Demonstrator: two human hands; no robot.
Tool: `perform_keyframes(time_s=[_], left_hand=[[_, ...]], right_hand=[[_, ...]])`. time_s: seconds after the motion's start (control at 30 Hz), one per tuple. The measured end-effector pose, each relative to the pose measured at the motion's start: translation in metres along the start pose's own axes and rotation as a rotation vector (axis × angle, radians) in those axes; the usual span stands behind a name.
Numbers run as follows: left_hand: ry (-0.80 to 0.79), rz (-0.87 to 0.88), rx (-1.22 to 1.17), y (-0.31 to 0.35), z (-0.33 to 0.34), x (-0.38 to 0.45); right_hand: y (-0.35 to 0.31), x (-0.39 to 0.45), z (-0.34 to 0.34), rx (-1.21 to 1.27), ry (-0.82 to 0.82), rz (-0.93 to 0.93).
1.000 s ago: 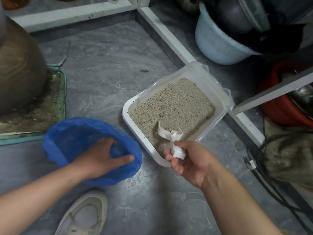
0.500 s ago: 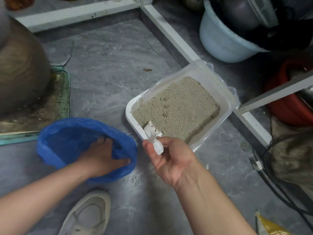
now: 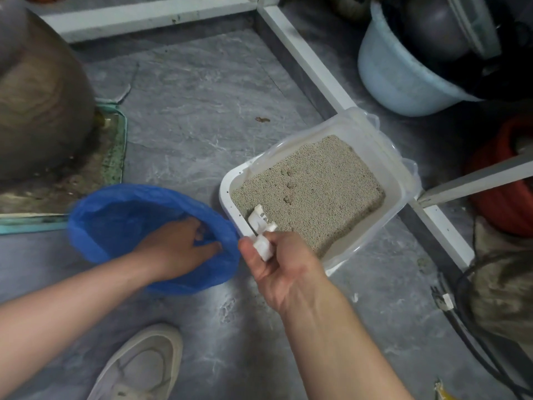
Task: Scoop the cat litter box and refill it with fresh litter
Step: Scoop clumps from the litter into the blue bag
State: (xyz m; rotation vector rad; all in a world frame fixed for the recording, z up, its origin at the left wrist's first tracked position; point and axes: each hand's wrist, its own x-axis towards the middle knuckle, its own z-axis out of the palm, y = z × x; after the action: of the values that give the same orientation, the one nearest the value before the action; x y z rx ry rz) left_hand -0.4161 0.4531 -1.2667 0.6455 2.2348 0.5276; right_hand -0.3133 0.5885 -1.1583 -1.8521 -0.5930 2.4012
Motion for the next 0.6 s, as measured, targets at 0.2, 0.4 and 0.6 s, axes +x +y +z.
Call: perform_keyframes(time_s=[0.2, 0.4, 0.6], left_hand=[[-0.016, 0.032, -0.107, 0.024, -0.012, 0.005], [-0.081, -0.003, -0.119, 0.032, -0.021, 0.016], [-0.158, 0.032, -0.243, 0.040, -0.029, 0.017]], right_hand=[[0.011, 0.001, 0.002, 0.064, -0.076, 0.083], [0.010, 0.000, 0.011, 0.017, -0.106, 0.109], [0.010, 0.017, 0.021, 0.185, -0.055, 0.040]])
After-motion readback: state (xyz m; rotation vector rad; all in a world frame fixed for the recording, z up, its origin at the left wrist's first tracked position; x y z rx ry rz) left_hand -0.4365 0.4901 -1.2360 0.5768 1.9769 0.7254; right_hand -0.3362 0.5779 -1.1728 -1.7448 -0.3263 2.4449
